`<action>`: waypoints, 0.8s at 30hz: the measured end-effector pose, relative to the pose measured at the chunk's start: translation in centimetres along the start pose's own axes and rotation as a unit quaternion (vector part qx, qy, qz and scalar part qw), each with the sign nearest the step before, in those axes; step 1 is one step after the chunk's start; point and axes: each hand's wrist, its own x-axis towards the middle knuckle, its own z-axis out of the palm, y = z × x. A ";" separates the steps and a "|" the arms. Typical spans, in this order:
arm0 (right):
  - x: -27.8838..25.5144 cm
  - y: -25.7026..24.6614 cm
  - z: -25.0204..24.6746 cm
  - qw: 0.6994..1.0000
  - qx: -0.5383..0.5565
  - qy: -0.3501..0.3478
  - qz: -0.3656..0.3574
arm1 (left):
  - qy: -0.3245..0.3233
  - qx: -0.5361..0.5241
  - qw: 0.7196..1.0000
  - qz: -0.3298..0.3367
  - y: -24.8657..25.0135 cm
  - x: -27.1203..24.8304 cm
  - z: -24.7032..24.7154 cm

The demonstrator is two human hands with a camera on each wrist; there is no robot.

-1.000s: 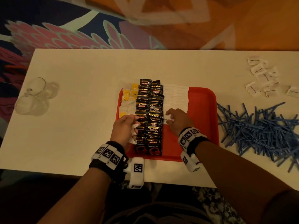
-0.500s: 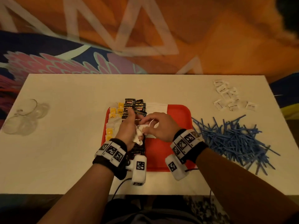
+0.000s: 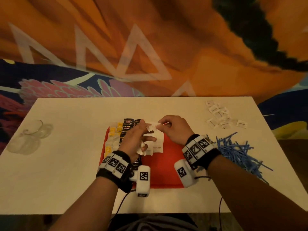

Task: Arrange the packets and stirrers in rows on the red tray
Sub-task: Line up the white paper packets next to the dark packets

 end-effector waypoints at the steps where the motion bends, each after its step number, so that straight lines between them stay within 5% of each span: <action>1: 0.0 0.0 -0.3 1.000 0.001 0.000 0.001 | 0.001 0.019 0.999 0.032 0.0 -0.1 0.1; 7: -0.6 -0.5 -1.6 0.999 0.031 -0.014 -0.002 | 0.050 0.192 0.965 0.172 0.5 0.2 0.9; 14: -1.5 -0.6 -2.6 0.987 0.157 -0.045 0.010 | 0.040 0.145 0.983 0.108 0.7 0.5 1.8; 20: -1.9 -0.1 -1.7 0.967 0.236 0.065 0.071 | 0.092 0.075 0.986 0.113 0.6 0.3 2.9; 24: -1.9 -0.1 -0.8 0.967 0.252 0.014 0.043 | 0.085 0.052 0.989 0.107 0.4 0.1 2.9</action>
